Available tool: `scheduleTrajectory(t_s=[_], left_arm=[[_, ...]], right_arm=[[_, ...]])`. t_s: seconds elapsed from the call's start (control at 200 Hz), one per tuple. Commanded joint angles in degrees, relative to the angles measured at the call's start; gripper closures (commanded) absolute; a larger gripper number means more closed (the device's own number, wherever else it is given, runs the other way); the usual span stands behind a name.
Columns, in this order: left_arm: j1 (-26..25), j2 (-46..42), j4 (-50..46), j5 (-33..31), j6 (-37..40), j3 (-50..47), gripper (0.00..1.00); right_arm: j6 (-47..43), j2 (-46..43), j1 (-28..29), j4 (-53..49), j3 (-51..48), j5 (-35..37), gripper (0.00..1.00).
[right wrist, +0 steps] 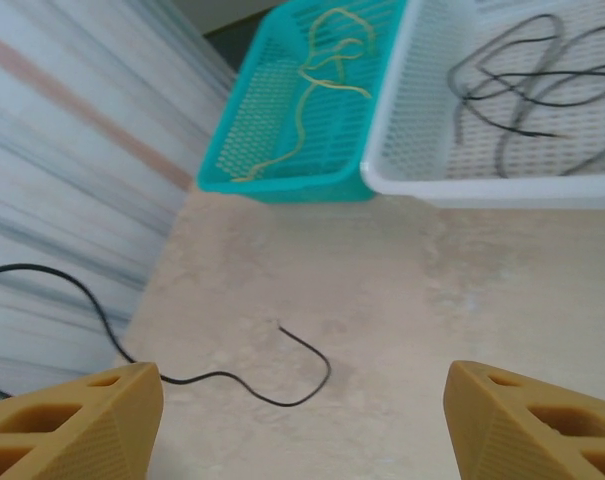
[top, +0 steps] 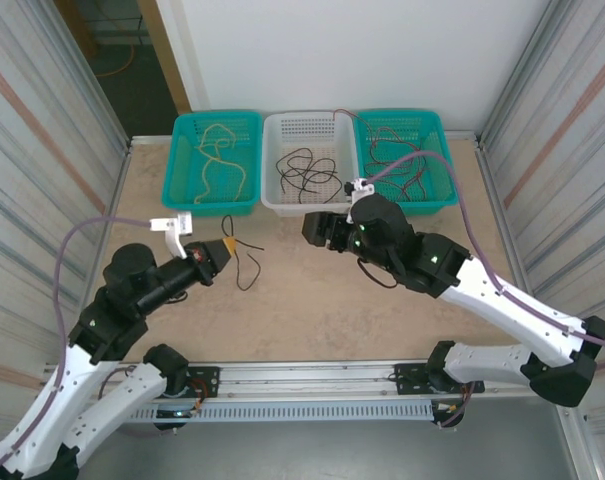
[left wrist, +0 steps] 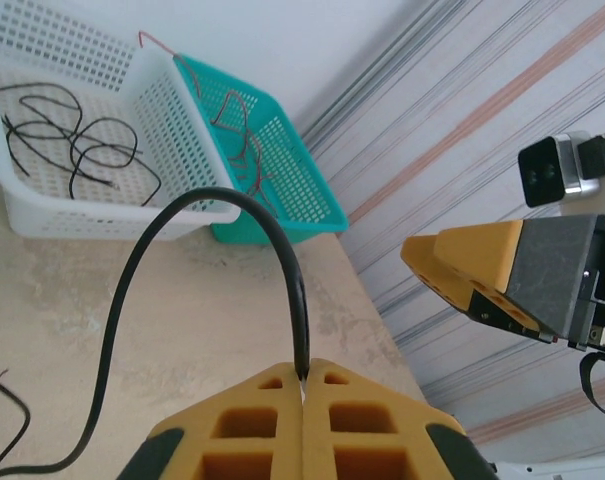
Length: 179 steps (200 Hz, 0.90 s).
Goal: Untangle the cables
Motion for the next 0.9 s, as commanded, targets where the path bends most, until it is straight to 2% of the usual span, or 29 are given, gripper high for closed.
scheduleTrajectory(t_s=[0.0,0.125,0.396,0.601,0.892], left_arm=[[-0.34,-1.22,2.87,-0.87,2.14,0.79,1.0],[-0.34,-2.04,5.28,-0.07,2.29,0.43,1.0],[-0.32,-2.43,10.65,1.64,2.6,1.51,1.0],[-0.34,-0.4,13.45,4.61,0.78,5.19,1.0],[-0.34,0.9,15.57,7.16,-0.53,9.28,1.0]], right_arm=[[0.55,1.55,0.29,5.63,3.06,-4.69,0.25],[2.05,3.14,0.24,9.56,2.9,-7.1,0.19],[4.62,8.89,0.85,11.81,3.17,-12.8,0.19],[-1.26,11.78,4.28,11.69,2.8,-13.68,0.19],[-3.26,13.49,4.74,17.37,-0.34,-15.94,0.19]])
